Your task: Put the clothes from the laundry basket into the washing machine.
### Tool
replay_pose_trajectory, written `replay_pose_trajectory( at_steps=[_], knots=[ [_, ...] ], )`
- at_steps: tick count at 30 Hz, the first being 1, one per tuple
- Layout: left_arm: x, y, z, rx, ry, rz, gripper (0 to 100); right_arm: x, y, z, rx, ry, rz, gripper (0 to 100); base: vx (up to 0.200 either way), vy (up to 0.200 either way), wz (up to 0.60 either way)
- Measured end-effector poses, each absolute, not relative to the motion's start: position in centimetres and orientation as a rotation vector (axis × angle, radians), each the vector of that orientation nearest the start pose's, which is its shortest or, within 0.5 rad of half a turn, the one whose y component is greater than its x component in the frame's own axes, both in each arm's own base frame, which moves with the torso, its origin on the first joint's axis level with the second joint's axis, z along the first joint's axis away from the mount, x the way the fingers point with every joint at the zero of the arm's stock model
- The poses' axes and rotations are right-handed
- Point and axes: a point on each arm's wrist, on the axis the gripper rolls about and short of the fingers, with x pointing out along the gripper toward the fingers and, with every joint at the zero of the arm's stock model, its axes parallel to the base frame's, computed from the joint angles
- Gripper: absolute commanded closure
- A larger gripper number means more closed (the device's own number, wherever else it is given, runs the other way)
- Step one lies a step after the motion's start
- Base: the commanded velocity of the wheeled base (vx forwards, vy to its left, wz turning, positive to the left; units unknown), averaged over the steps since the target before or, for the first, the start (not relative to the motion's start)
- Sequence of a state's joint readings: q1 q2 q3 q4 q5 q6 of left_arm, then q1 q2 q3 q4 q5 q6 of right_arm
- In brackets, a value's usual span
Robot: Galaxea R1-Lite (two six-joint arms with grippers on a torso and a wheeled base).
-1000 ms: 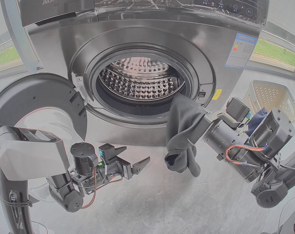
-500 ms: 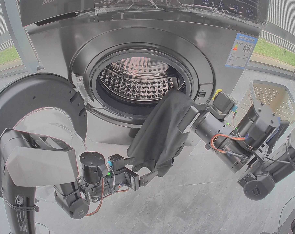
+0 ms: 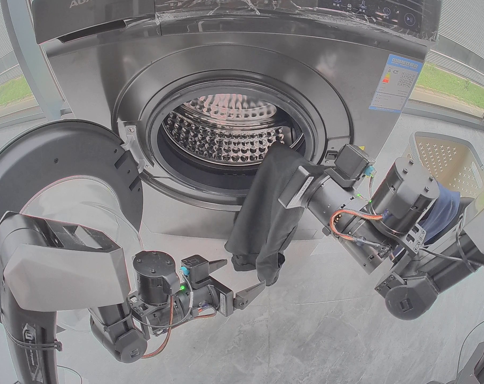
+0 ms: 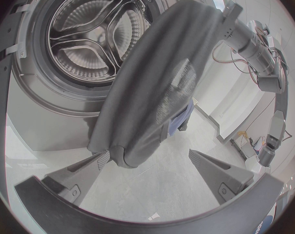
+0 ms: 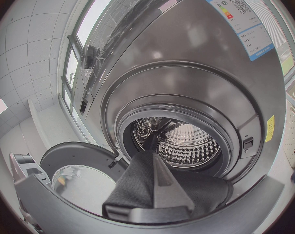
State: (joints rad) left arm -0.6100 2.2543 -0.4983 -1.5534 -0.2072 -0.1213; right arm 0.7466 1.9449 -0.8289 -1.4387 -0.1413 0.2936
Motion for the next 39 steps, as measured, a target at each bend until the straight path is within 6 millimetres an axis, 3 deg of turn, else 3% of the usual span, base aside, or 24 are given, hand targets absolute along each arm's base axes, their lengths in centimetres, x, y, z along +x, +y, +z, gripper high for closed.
replay_pose_trajectory(
  at_steps=[11,24,32,33,39],
  knots=[
    [26.6,-20.9,1.5,-0.056,0.268,-0.84,0,26.8,24.6,20.1,0.433,-0.227,0.644,100,0.0,0.0,0.0],
    [30.2,-23.8,0.3,-0.085,0.171,-0.762,0,26.7,25.0,20.6,0.443,-0.243,0.654,100,0.0,0.0,0.0],
    [31.5,-24.4,0.0,-0.095,0.133,-0.697,0,26.5,25.0,20.5,0.446,-0.246,0.657,100,0.0,0.0,0.0],
    [31.7,-24.5,0.0,-0.098,0.126,-0.685,100,26.5,25.0,20.5,0.446,-0.245,0.656,100,0.0,0.0,0.0],
    [32.5,-24.7,0.0,-0.128,0.105,-0.642,100,26.4,24.9,20.3,0.444,-0.237,0.647,100,0.0,0.0,0.0]
  ],
)
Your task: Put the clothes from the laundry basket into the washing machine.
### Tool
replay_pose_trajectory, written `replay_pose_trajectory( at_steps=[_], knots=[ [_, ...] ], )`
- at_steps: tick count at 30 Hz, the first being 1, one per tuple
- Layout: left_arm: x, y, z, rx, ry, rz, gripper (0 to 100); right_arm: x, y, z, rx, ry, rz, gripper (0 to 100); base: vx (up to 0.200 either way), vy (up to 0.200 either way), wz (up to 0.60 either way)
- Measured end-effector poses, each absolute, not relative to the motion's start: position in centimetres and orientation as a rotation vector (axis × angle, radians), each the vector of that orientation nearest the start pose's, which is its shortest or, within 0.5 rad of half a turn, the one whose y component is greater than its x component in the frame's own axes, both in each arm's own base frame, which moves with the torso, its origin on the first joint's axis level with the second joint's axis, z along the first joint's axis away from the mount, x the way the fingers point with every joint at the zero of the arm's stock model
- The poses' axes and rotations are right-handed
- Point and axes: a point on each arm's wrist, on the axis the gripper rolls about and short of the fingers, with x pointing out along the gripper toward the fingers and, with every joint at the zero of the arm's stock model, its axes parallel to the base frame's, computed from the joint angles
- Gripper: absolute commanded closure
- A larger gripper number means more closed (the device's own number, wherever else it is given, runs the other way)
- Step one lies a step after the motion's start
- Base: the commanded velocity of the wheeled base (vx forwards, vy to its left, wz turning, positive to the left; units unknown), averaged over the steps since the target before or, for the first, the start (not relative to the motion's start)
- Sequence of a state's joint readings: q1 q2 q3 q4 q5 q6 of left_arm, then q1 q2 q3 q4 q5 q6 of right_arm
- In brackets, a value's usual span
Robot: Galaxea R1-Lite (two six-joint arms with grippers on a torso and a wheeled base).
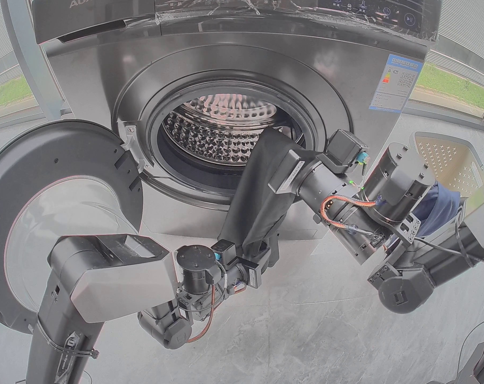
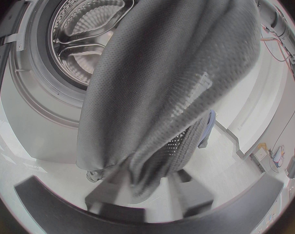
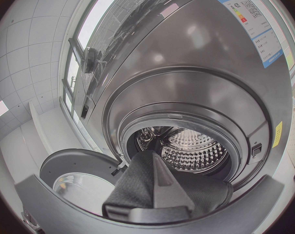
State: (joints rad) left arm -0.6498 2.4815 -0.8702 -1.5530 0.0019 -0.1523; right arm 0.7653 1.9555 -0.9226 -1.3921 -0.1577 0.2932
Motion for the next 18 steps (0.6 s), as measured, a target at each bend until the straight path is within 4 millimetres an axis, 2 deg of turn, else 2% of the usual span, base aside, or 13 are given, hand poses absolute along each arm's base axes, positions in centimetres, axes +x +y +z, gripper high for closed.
replay_pose_trajectory(
  at_steps=[6,10,14,18],
  knots=[
    [32.6,-24.6,0.2,-0.132,0.102,-0.636,100,26.3,24.7,20.1,0.442,-0.233,0.642,100,0.0,0.0,0.0],
    [32.1,-24.2,1.0,-0.131,0.101,-0.637,100,26.5,24.1,20.0,0.436,-0.228,0.628,100,0.0,0.0,0.0],
    [30.6,-23.1,2.2,-0.119,0.12,-0.648,100,26.7,23.1,19.9,0.428,-0.223,0.6,100,0.0,0.0,0.0],
    [28.1,-21.6,3.9,-0.096,0.15,-0.687,100,26.7,21.5,19.8,0.416,-0.212,0.565,100,0.0,0.0,0.0]
  ],
)
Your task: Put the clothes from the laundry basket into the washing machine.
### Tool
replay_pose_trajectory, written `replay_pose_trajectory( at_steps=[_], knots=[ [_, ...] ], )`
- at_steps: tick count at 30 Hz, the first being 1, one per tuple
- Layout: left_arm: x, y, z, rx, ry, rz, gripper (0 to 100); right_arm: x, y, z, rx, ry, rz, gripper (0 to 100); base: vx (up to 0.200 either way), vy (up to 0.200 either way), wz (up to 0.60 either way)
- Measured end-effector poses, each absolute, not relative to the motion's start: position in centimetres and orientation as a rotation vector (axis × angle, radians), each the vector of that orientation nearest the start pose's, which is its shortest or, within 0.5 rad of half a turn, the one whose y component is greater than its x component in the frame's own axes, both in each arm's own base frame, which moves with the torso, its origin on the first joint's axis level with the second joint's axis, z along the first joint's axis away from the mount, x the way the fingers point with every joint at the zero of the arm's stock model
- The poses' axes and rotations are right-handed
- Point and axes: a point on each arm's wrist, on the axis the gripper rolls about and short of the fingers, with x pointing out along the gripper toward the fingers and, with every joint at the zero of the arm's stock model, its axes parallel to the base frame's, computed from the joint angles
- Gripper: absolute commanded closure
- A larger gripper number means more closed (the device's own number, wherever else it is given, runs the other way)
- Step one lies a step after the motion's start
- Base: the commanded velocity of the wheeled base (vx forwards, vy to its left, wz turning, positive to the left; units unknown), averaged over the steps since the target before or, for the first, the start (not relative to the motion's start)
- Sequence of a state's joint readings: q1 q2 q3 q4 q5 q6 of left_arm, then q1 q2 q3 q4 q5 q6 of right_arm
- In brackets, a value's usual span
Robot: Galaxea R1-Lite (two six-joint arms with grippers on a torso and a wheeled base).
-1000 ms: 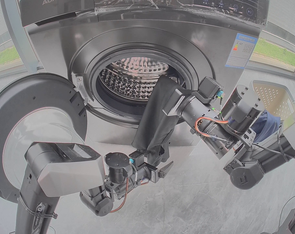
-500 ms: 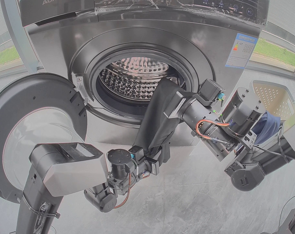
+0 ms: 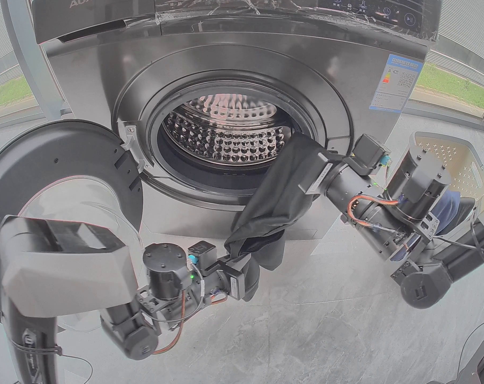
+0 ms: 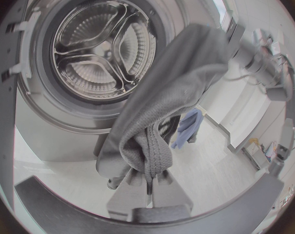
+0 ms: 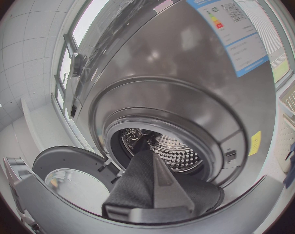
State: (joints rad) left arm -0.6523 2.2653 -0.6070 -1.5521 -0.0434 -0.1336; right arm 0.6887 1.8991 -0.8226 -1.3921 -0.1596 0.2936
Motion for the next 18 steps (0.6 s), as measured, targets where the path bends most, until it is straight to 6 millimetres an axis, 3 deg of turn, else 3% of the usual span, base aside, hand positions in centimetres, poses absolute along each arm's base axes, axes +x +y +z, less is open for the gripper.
replay_pose_trajectory(
  at_steps=[10,18],
  knots=[
    [22.2,-16.7,10.4,-0.095,0.069,-0.78,100,25.3,16.4,19.3,0.372,-0.153,0.463,100,0.0,0.0,0.0],
    [22.3,-14.1,14.4,-0.13,-0.085,-0.725,100,24.9,14.3,18.4,0.351,-0.118,0.406,100,0.0,0.0,0.0]
  ],
)
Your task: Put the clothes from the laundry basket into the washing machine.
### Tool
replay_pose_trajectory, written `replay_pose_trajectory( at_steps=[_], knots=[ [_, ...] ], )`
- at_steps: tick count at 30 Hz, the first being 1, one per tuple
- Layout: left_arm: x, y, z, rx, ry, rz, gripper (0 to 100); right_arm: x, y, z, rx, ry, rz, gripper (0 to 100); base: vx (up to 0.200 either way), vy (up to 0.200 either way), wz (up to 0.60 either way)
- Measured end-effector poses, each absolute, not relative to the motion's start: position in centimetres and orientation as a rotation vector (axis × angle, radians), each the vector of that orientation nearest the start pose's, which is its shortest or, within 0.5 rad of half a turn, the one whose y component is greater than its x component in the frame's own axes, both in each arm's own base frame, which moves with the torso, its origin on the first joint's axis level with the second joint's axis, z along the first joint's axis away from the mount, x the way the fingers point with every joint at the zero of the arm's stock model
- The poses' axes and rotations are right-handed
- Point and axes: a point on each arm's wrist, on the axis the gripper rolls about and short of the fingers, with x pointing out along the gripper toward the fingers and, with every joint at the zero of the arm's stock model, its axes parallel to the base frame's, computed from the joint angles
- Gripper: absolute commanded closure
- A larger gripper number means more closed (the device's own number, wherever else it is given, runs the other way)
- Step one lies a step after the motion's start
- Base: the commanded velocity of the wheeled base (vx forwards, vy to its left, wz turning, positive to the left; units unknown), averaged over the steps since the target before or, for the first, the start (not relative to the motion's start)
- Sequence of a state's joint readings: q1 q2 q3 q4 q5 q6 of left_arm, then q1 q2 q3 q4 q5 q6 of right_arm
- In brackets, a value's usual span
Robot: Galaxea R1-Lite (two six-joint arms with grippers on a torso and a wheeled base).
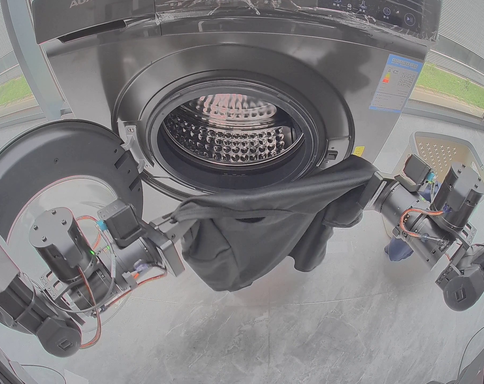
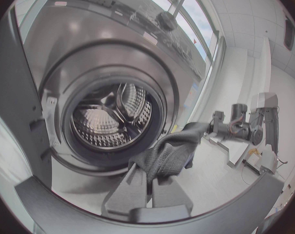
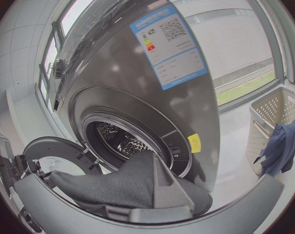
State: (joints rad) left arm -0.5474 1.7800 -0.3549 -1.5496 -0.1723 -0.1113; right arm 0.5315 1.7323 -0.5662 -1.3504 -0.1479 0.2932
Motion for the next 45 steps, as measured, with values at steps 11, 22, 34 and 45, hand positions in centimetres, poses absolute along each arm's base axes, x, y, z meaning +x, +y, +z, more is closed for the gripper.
replay_pose_trajectory(
  at_steps=[11,22,34,45],
  knots=[
    [22.9,-13.4,18.2,-0.157,-0.248,-0.691,100,25.1,13.4,17.6,0.337,-0.09,0.375,100,0.0,0.0,0.0],
    [22.7,-13.2,19.2,-0.174,-0.287,-0.662,100,24.7,13.9,17.9,0.341,-0.101,0.398,100,0.0,0.0,0.0],
    [22.8,-13.3,19.5,-0.183,-0.297,-0.661,100,24.6,13.9,17.8,0.34,-0.098,0.401,100,0.0,0.0,0.0],
    [22.9,-13.4,19.5,-0.188,-0.294,-0.662,100,24.6,13.9,17.8,0.327,-0.1,0.401,100,0.0,0.0,0.0]
  ],
)
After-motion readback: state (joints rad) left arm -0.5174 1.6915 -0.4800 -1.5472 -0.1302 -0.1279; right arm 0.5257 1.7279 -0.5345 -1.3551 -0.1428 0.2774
